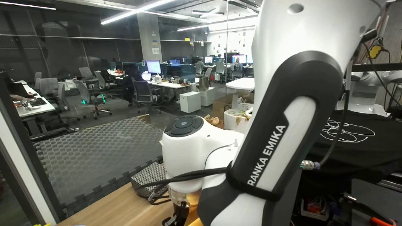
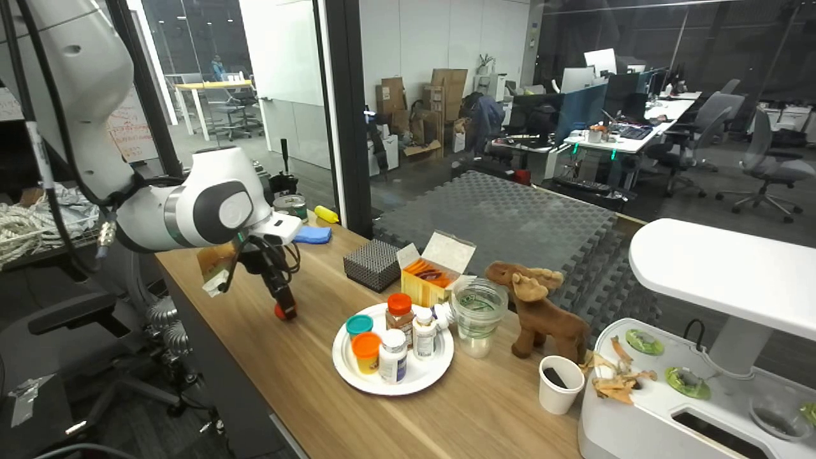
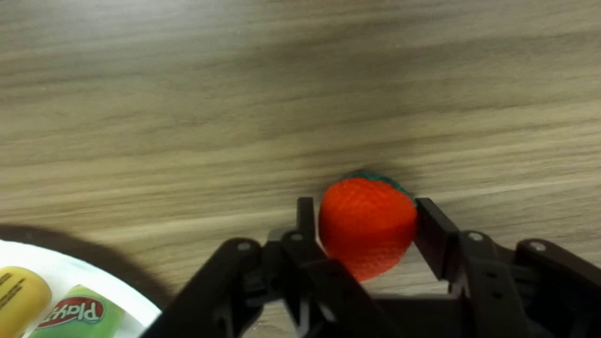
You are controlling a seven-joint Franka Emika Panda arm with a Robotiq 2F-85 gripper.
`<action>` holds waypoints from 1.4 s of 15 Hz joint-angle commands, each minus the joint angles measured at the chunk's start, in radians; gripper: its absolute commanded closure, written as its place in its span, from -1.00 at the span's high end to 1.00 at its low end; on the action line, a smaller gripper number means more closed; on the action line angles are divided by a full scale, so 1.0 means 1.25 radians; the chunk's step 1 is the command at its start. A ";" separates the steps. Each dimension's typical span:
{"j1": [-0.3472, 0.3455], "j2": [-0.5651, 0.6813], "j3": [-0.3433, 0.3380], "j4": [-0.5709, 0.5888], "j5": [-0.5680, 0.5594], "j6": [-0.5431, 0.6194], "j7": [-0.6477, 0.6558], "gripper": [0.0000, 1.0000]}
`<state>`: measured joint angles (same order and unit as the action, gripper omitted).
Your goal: Pick up all the objects surrounding the white plate and arrange them on the plate
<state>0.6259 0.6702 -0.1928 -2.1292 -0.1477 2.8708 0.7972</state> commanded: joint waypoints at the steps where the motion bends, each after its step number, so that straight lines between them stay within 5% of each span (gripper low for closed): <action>1: 0.012 0.006 -0.017 0.009 0.006 0.003 0.002 -0.43; 5: -0.031 -0.019 0.005 0.011 0.018 -0.007 -0.034 -0.49; 14: -0.043 0.011 -0.132 0.118 -0.044 -0.042 -0.028 -0.50; 20: -0.075 0.058 -0.147 0.152 -0.064 -0.064 -0.030 -0.50; 21: -0.075 0.059 -0.149 0.153 -0.065 -0.064 -0.027 0.30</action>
<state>0.5360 0.7185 -0.3702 -1.9824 -0.2071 2.8112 0.7556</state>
